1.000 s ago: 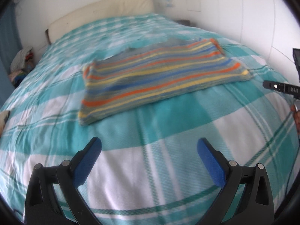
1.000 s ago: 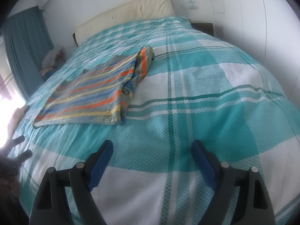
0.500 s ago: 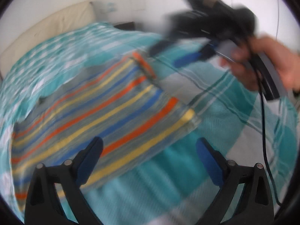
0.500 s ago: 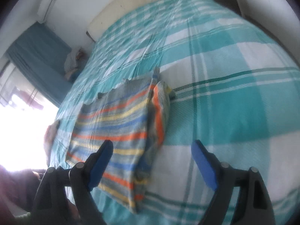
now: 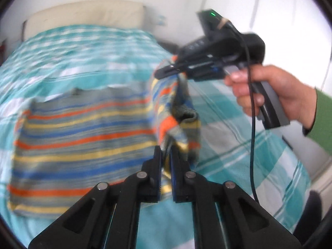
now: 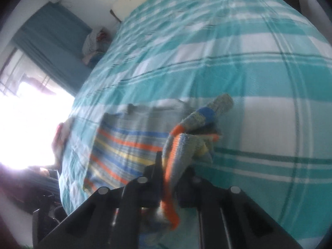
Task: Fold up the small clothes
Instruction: 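Grasp one side of the folded sweater with the right gripper and fold it inward, then grasp the opposite side with the left gripper, fold it over, release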
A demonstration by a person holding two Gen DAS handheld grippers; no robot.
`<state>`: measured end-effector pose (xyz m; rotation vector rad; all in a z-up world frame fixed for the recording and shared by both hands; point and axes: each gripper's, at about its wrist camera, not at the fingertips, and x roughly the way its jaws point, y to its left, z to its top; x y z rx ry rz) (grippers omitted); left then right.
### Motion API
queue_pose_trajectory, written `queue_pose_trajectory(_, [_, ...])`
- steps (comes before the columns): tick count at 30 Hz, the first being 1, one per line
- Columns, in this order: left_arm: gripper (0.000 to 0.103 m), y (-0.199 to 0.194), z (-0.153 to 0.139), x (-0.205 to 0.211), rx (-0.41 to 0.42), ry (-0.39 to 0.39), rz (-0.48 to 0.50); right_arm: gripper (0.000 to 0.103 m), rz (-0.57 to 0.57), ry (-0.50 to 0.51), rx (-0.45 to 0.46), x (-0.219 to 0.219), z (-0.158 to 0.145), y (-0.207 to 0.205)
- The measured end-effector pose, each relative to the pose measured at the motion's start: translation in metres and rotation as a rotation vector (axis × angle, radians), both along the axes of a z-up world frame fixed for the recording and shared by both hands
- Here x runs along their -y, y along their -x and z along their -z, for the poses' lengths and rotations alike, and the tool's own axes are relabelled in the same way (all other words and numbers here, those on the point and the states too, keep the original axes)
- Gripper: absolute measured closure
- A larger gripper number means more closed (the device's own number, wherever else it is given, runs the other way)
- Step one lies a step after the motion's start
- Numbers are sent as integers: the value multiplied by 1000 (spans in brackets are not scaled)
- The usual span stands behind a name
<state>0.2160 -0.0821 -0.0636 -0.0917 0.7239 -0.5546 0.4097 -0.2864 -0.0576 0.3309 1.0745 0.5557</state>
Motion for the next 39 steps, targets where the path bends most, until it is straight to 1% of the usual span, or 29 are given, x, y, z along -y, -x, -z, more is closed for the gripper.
queue_pose_trajectory(2, [97, 4, -10, -40, -12, 57, -79, 92, -48, -12, 23, -44, -13, -4])
queue_pose_trajectory(5, [100, 6, -10, -105, -90, 140, -214, 92, -108, -9, 48, -109, -19, -13])
queue_pose_trajectory(6, [101, 4, -8, -117, -111, 147, -247, 92, -122, -4, 47, -132, -16, -17])
queue_pose_trajectory(7, [101, 5, -4, -131, -127, 148, -283, 92, -134, 6, 38, -159, -10, -22])
queue_pose_trajectory(9, [101, 4, 8, -155, -160, 133, -342, 92, -154, 35, 24, -194, 3, -27])
queue_pose_trajectory(12, [101, 6, 29, -189, -216, 149, -412, 92, -174, 77, -2, -242, 29, -35])
queue_pose_trajectory(14, [101, 10, 41, -202, -242, 161, -441, 92, -175, 102, -16, -258, 42, -38])
queue_pose_trajectory(16, [101, 9, 48, -207, -252, 172, -443, 92, -165, 113, -28, -270, 54, -40])
queue_pose_trajectory(17, [100, 10, 49, -208, -253, 175, -440, 91, -156, 99, -33, -272, 58, -42])
queue_pose_trajectory(18, [96, 13, 49, -210, -249, 178, -444, 87, -156, 72, -36, -272, 61, -43])
queue_pose_trajectory(19, [93, 19, 48, -211, -241, 187, -441, 79, -155, 20, -54, -272, 63, -45])
queue_pose_trajectory(20, [75, 23, 46, -212, -234, 197, -431, 55, -159, -36, -91, -271, 66, -47])
queue_pose_trajectory(21, [54, 23, 47, -214, -224, 206, -424, 42, -155, -79, -116, -267, 66, -48])
queue_pose_trajectory(22, [46, 22, 44, -214, -204, 209, -423, 32, -150, -102, -102, -262, 60, -46])
queue_pose_trajectory(23, [40, 13, 41, -209, -178, 205, -425, 32, -154, -99, -81, -260, 54, -43])
queue_pose_trajectory(24, [39, 7, 36, -204, -153, 197, -415, 32, -153, -94, -54, -255, 46, -41])
queue_pose_trajectory(26, [39, -3, 29, -192, -117, 159, -361, 32, -145, -65, -6, -244, 31, -33])
queue_pose_trajectory(28, [39, -19, 31, -176, -116, 83, -314, 32, -149, -41, 34, -229, 19, -20])
queue_pose_trajectory(29, [47, -25, 34, -170, -133, 50, -307, 32, -151, -28, 48, -223, 16, -13])
queue_pose_trajectory(30, [84, -28, 39, -168, -166, 44, -306, 32, -153, -9, 65, -216, 14, -4])
queue_pose_trajectory(31, [102, -32, 47, -170, -227, 50, -315, 32, -158, 12, 83, -209, 13, 7])
queue_pose_trajectory(32, [99, -32, 54, -175, -283, 76, -337, 32, -162, 34, 96, -202, 13, 18])
queue_pose_trajectory(33, [99, -30, 59, -183, -309, 107, -360, 32, -166, 53, 110, -195, 13, 30])
queue_pose_trajectory(35, [99, -26, 64, -194, -334, 111, -381, 32, -175, 103, 142, -180, 19, 59])
queue_pose_trajectory(37, [96, -25, 62, -198, -347, 103, -378, 32, -172, 181, 173, -170, 28, 87])
queue_pose_trajectory(38, [87, -24, 59, -198, -344, 80, -384, 32, -161, 213, 185, -161, 33, 103])
queue_pose_trajectory(39, [76, -23, 56, -199, -336, 58, -393, 32, -146, 224, 189, -154, 37, 113])
